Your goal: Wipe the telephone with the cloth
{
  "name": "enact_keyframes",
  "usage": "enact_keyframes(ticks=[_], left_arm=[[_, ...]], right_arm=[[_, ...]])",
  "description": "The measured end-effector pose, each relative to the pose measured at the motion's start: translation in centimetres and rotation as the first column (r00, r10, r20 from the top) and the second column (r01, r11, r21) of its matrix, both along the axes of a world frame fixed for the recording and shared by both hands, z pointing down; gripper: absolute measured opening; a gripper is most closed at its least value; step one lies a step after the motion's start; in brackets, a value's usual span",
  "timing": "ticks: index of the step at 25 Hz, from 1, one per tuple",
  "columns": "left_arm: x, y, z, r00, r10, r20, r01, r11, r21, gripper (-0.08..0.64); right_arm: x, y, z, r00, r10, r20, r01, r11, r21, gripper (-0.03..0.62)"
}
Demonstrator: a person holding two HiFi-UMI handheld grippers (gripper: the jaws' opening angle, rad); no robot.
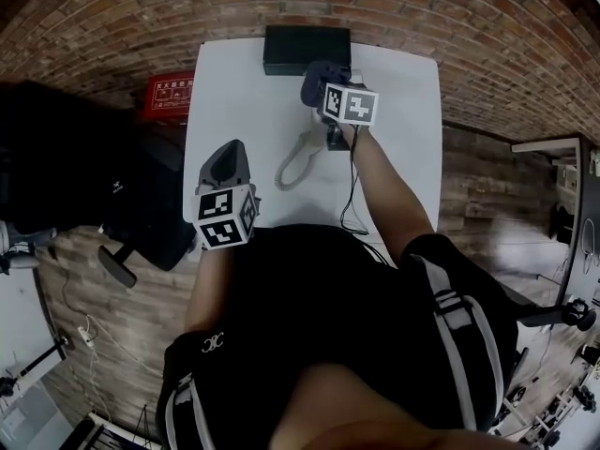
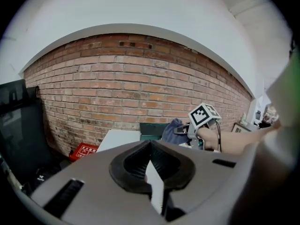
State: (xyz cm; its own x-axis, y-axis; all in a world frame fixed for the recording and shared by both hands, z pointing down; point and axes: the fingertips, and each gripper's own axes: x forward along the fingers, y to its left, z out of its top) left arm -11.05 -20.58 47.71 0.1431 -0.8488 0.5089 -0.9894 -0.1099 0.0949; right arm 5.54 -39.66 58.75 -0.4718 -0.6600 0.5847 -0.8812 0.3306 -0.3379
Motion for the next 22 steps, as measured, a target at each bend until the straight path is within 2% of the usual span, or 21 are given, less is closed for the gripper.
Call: enact_keyframes(ticks=[2, 4, 6, 12, 16, 20, 22], left_arm=[[-0.6, -0.4, 0.0, 1.000, -0.008, -0.001, 0.008, 1.000, 0.002, -0.003], [-1.2, -0.8, 0.1, 1.000, -0.017, -0.003, 0.017, 1.000, 0.005, -0.003], [-1.8, -1.1, 0.1, 1.000, -0.025, -0.011, 0.026, 1.000, 0.006, -0.003], [-2.9, -2.2, 0.5, 0.998, -0.031, -0.048, 0.032, 0.999, 0.007, -0.003], [-2.7, -2.8, 0.7, 0.998, -0.015, -0.058, 0.016, 1.000, 0.009, -0.003], [-2.4, -3.3, 0.8, 0.997, 0.004, -0.072, -0.004, 1.000, 0.007, -0.003], [-2.5, -3.5, 0.8, 0.997, 0.012, -0.077, -0.012, 1.000, 0.009, -0.003]], right_arm=[[-0.3, -0.6, 1.9, 0.991, -0.046, -0.124, 0.041, 0.998, -0.044, 0.025], [-0.5, -1.0, 3.6, 0.962, -0.109, -0.248, 0.091, 0.992, -0.084, 0.025], [-0.7, -1.5, 4.5, 0.937, -0.155, -0.313, 0.130, 0.987, -0.098, 0.023], [-1.3, -3.7, 4.8, 0.912, -0.127, -0.389, 0.140, 0.990, 0.005, 0.023], [-2.0, -3.5, 5.1, 0.860, -0.144, -0.490, 0.198, 0.978, 0.061, 0.023], [-1.5, -3.3, 5.4, 0.900, -0.105, -0.423, 0.133, 0.990, 0.039, 0.023], [-1.5, -2.9, 5.3, 0.907, -0.100, -0.410, 0.125, 0.992, 0.035, 0.023]])
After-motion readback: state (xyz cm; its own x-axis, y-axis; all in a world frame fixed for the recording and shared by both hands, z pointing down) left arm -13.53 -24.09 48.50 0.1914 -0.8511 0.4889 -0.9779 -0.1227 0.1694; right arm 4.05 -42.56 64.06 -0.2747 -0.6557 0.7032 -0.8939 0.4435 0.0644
